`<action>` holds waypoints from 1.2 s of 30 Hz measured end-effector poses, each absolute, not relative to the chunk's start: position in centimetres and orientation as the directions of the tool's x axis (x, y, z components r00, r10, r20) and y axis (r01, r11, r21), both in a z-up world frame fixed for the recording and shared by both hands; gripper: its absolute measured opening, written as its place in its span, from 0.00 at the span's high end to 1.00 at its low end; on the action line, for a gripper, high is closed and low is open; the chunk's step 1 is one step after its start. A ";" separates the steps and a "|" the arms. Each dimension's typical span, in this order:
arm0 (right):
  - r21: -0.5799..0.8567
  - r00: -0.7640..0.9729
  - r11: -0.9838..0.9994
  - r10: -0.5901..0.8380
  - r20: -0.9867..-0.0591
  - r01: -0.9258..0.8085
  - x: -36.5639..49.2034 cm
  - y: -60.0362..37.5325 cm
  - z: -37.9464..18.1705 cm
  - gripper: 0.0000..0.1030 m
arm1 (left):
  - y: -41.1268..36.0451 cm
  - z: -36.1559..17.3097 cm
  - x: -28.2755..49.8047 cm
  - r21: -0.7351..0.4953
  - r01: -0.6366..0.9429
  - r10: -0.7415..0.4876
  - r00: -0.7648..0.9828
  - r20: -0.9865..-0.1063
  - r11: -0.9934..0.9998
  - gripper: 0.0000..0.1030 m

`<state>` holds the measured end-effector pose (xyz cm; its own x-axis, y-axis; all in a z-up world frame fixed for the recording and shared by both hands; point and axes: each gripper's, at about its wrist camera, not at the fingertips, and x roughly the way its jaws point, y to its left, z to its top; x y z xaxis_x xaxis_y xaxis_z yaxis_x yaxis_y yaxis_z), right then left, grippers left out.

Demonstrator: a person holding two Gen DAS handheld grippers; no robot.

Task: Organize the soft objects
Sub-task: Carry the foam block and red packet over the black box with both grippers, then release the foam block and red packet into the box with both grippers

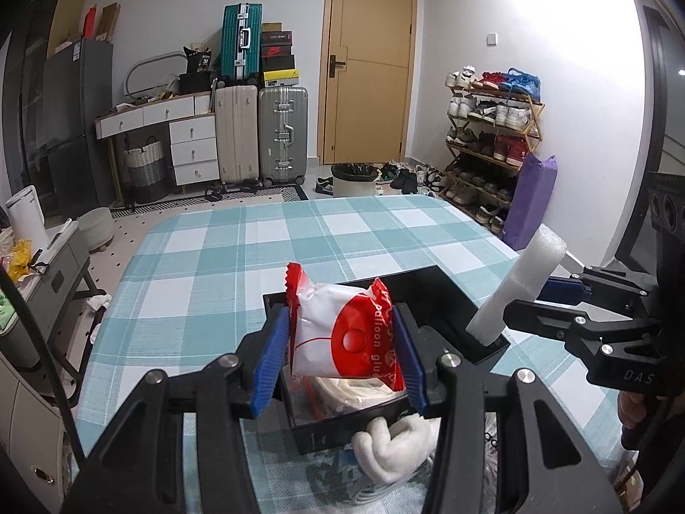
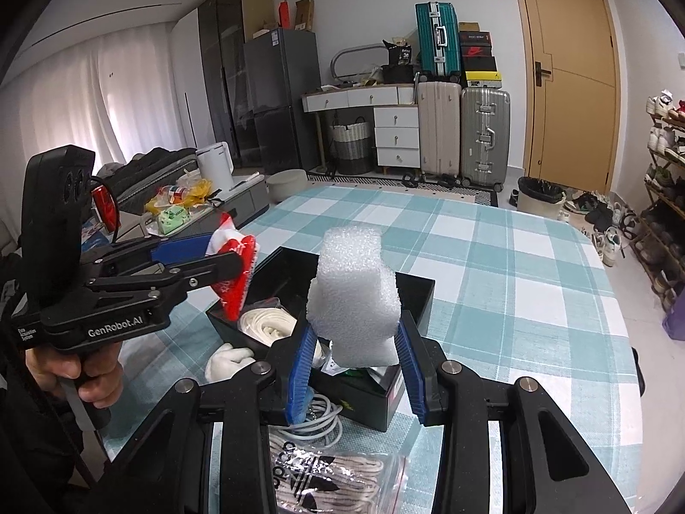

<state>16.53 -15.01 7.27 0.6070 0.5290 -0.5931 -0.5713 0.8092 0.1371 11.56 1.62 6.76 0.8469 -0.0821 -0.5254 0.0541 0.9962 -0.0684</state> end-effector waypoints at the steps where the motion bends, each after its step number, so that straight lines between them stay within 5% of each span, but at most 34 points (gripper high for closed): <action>1: 0.138 0.604 0.808 0.530 -0.595 -0.572 16.7 -15.0 7.1 0.63 | 1.5 6.6 11.8 -0.071 0.056 -0.085 0.844 -0.529 0.996 0.54; 32: 0.097 0.507 0.803 0.459 -0.730 -0.588 22.2 -11.0 2.1 0.63 | 1.1 3.2 15.7 -0.074 0.069 -0.100 0.782 -0.615 0.995 0.52; 34: 0.092 0.508 0.803 0.456 -0.731 -0.589 22.4 -10.8 1.9 0.59 | 1.1 3.2 15.7 -0.072 0.068 -0.098 0.781 -0.616 0.995 0.50; 36: 0.086 0.523 0.803 0.461 -0.717 -0.590 22.3 -10.9 2.1 0.43 | 1.2 3.2 15.8 -0.073 0.065 -0.096 0.778 -0.621 0.995 0.41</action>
